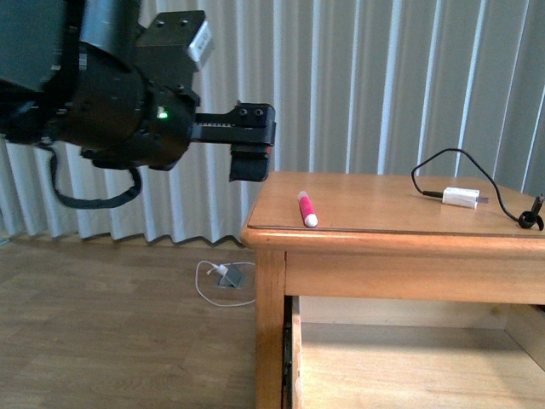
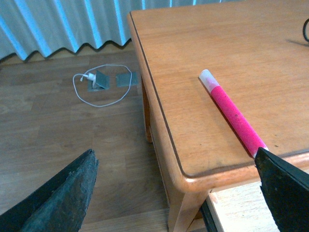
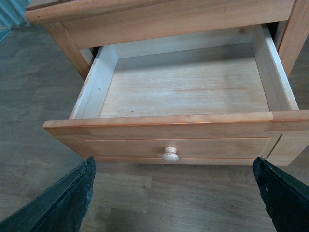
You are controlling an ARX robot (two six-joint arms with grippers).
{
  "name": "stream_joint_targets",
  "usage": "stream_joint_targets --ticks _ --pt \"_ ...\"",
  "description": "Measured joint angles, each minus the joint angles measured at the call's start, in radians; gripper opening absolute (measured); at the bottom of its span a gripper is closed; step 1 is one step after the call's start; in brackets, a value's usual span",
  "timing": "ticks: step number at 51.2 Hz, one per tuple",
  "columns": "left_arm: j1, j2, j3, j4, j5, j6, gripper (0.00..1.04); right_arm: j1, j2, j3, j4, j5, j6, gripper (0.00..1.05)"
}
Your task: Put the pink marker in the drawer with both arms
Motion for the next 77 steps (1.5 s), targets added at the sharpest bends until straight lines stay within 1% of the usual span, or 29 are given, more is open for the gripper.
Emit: stream_joint_targets --ticks 7,16,26,42,44,48,53,58,68,70,72,77 --pt "-0.037 0.179 0.203 -0.063 -0.002 -0.034 0.99 0.000 0.000 0.000 0.000 0.000 0.000 0.96" --pt "-0.092 0.325 0.379 -0.115 -0.006 -0.054 0.99 0.000 0.000 0.000 0.000 0.000 0.000 0.96" --pt "-0.128 0.422 0.492 -0.186 -0.050 -0.054 0.99 0.000 0.000 0.000 0.000 0.000 0.000 0.96" --pt "-0.141 0.474 0.557 -0.240 -0.084 -0.050 0.99 0.000 0.000 0.000 0.000 0.000 0.000 0.96" --pt "-0.141 0.474 0.557 -0.243 -0.086 -0.050 0.96 0.000 0.000 0.000 0.000 0.000 0.000 0.96" --pt "-0.140 0.474 0.557 -0.252 -0.093 -0.050 0.84 0.000 0.000 0.000 0.000 0.000 0.000 0.96" --pt "-0.139 0.474 0.558 -0.255 -0.100 -0.049 0.71 0.000 0.000 0.000 0.000 0.000 0.000 0.96" --pt "-0.137 0.474 0.557 -0.257 -0.106 -0.046 0.54 0.000 0.000 0.000 0.000 0.000 0.000 0.96" --pt "-0.126 0.467 0.541 -0.245 -0.106 -0.028 0.27 0.000 0.000 0.000 0.000 0.000 0.000 0.96" --pt "-0.124 0.459 0.523 -0.224 -0.093 -0.014 0.20 0.000 0.000 0.000 0.000 0.000 0.000 0.96" --pt "-0.121 0.448 0.499 -0.198 -0.065 0.003 0.16 0.000 0.000 0.000 0.000 0.000 0.000 0.96" --pt "-0.114 0.414 0.434 -0.135 0.003 0.047 0.15 0.000 0.000 0.000 0.000 0.000 0.000 0.96"
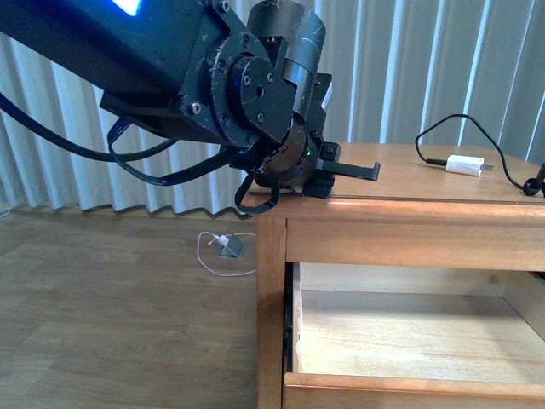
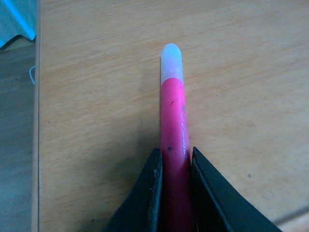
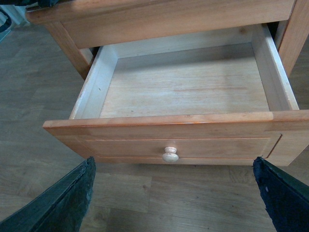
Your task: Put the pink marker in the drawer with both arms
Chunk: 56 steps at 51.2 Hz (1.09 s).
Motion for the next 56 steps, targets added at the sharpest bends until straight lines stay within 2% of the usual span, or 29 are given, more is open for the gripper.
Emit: stream_joint_targets --ticks 8,15,22,26,43,56 --pt "0.002 -0.065 -0.124 0.116 0.159 0.060 0.15 0.000 0.000 0.000 0.000 0.000 0.000 0.96" --pt "0.003 -0.168 -0.267 0.233 0.359 0.126 0.15 0.000 0.000 0.000 0.000 0.000 0.000 0.96" --pt "0.003 -0.290 -0.397 0.271 0.522 0.192 0.15 0.000 0.000 0.000 0.000 0.000 0.000 0.96" --pt "0.003 -0.338 -0.460 0.271 0.583 0.229 0.15 0.000 0.000 0.000 0.000 0.000 0.000 0.96" --pt "-0.024 -0.228 -0.521 0.289 0.549 0.297 0.15 0.000 0.000 0.000 0.000 0.000 0.000 0.96" --pt "-0.061 -0.133 -0.485 0.300 0.462 0.282 0.16 0.000 0.000 0.000 0.000 0.000 0.000 0.96"
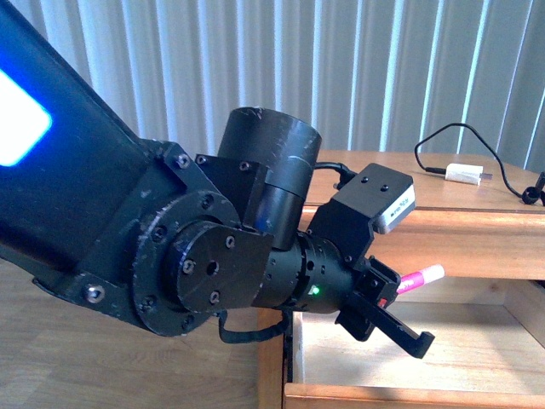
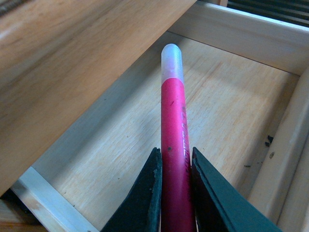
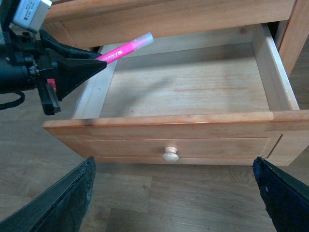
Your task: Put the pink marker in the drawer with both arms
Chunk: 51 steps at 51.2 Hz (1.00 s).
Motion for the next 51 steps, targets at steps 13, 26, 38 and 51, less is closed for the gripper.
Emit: stream_joint_targets --ticks 13,26,38,51 --pt "-0.014 0.002 0.016 -0.010 -0.120 -0.024 0.61 0.000 0.000 0.000 0.000 0.000 0.000 0.96" --pt "0.026 -0.173 -0.110 -0.021 -0.246 -0.129 1.01 0.000 0.000 0.000 0.000 0.000 0.000 0.96" --pt "0.138 -0.424 -0.292 0.029 -0.280 -0.172 0.99 0.000 0.000 0.000 0.000 0.000 0.000 0.96" --pt "0.322 -0.797 -0.570 0.042 -0.259 -0.243 0.99 0.000 0.000 0.000 0.000 0.000 0.000 0.96"
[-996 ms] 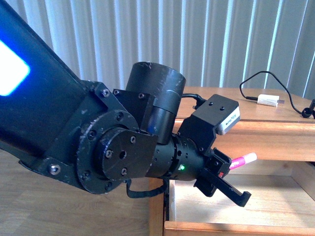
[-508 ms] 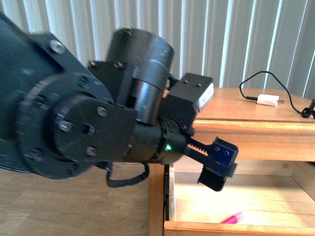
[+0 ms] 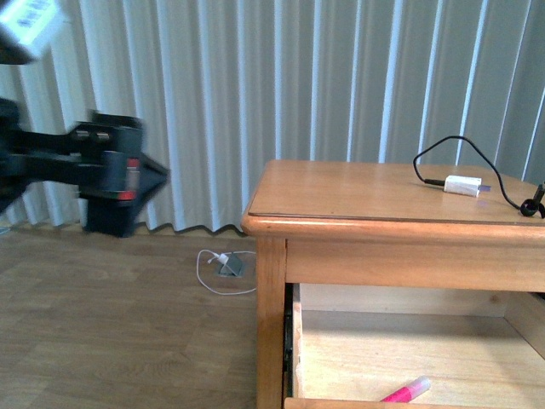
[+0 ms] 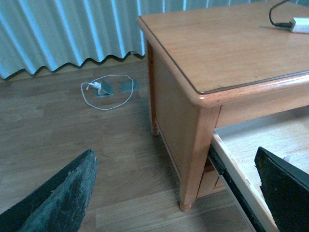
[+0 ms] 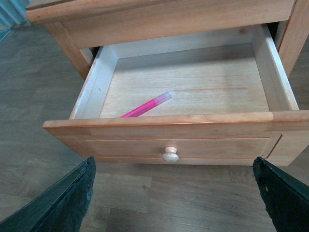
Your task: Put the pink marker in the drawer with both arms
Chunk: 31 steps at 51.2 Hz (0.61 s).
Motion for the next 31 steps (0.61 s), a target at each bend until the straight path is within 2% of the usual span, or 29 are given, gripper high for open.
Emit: stream_joint_targets --ticks 6,19,28,31 --pt "0.085 -0.201 -0.124 -0.056 0.004 -0.042 0.99 0.000 0.000 0.000 0.000 0.000 0.000 0.96" --pt "0.294 -0.691 -0.375 -0.309 0.037 -0.142 0.99 0.000 0.000 0.000 0.000 0.000 0.000 0.96" --pt "0.310 -0.729 -0.383 -0.312 0.043 -0.169 0.99 0.000 0.000 0.000 0.000 0.000 0.000 0.96" --pt "0.278 -0.738 -0.408 -0.253 -0.027 -0.142 0.91 0.000 0.000 0.000 0.000 0.001 0.000 0.96"
